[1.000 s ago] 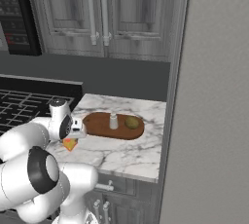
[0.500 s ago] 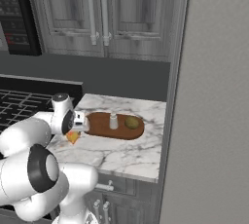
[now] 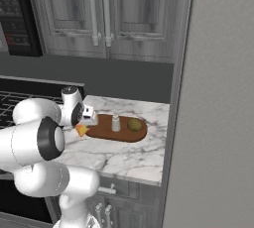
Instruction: Retrieve the reheated potato from the microwave, then place the potato, cheese, and condiment on the cutting board.
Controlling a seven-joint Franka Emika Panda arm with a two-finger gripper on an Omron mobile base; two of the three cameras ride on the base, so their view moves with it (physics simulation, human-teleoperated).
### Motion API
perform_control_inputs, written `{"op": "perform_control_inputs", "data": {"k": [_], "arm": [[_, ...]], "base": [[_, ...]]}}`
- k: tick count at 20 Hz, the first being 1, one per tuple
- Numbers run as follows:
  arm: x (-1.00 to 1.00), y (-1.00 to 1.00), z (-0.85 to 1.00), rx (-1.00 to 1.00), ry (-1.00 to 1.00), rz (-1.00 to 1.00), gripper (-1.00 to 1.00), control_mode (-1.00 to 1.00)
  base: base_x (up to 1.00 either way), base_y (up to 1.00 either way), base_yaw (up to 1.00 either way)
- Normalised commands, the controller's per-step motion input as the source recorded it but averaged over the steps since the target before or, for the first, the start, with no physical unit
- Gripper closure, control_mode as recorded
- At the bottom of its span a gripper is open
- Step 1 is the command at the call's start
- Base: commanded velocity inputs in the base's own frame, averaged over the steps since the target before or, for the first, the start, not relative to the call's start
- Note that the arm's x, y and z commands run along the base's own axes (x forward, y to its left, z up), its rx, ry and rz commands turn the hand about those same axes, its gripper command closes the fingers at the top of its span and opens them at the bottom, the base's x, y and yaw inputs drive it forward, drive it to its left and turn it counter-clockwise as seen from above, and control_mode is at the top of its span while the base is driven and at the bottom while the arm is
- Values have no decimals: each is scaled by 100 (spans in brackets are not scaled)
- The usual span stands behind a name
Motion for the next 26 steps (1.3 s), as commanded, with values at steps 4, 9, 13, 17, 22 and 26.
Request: {"op": "perform_control_inputs", "data": {"k": [4,9,13,17,22,26], "arm": [[48,-12,0,0,2,-2,100,-100],[35,-19,0,0,2,0,100,-100],[36,-23,-2,0,4,0,100,-100],[23,-25,-11,3,1,0,100,-100],[19,-9,-15,2,0,0,100,-100],[16,-1,-20,2,0,0,100,-100]], "base": [[0,0,0],[0,0,0],[0,0,0],[0,0,0],[0,0,0],[0,0,0]]}}
